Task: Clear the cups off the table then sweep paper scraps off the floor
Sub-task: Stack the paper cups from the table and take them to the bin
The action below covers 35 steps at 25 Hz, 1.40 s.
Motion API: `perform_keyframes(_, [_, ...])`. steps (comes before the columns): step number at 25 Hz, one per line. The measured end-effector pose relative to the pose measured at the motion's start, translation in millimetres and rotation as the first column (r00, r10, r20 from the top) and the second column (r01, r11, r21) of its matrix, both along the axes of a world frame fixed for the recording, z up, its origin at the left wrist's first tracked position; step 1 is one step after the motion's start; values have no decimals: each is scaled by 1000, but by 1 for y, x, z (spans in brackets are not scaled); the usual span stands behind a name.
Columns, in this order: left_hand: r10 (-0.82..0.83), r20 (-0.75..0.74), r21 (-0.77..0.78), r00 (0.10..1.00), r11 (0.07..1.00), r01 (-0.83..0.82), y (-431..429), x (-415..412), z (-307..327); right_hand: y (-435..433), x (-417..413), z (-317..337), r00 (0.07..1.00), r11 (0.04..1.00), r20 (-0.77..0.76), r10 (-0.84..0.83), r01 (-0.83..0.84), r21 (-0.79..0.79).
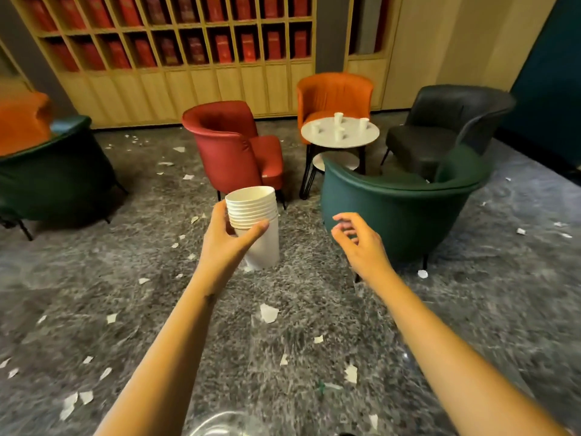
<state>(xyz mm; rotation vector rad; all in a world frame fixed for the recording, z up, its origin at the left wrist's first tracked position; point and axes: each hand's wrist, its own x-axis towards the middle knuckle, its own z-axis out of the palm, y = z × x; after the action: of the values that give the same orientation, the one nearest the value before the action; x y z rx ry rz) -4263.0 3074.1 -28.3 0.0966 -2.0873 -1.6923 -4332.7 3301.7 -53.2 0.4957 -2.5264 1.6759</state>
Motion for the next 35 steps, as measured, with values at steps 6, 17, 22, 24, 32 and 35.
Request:
perform_keyframes(6, [-59,-8,-28,998,998,59,-72,-220,-38,-71,-215,-32,1000,999,1,-26,26,-36])
perform_keyframes(17, [-29,-15,-122,999,992,27,-230,-640,-11,-224,-642,-25,999,1000,40,-26,27,-9])
perform_keyframes(22, [-122,-41,-164,992,980,113,-283,-837,-29,-265,-815,-49,990,991,42,-133,133,11])
perform_keyframes(24, [-175,-64,-173,983,972,161,-301,-928,-19,-278,-890,-43,973,973,31,-229,229,7])
perform_keyframes(32, [-410,9,-211,912,891,402,-292,-1194,-34,-268,-1087,-59,887,893,99,-450,447,55])
perform_keyframes(35, [-420,82,-180,904,886,428,-284,-1272,-74,-263,-1166,-93,887,900,150,-436,426,94])
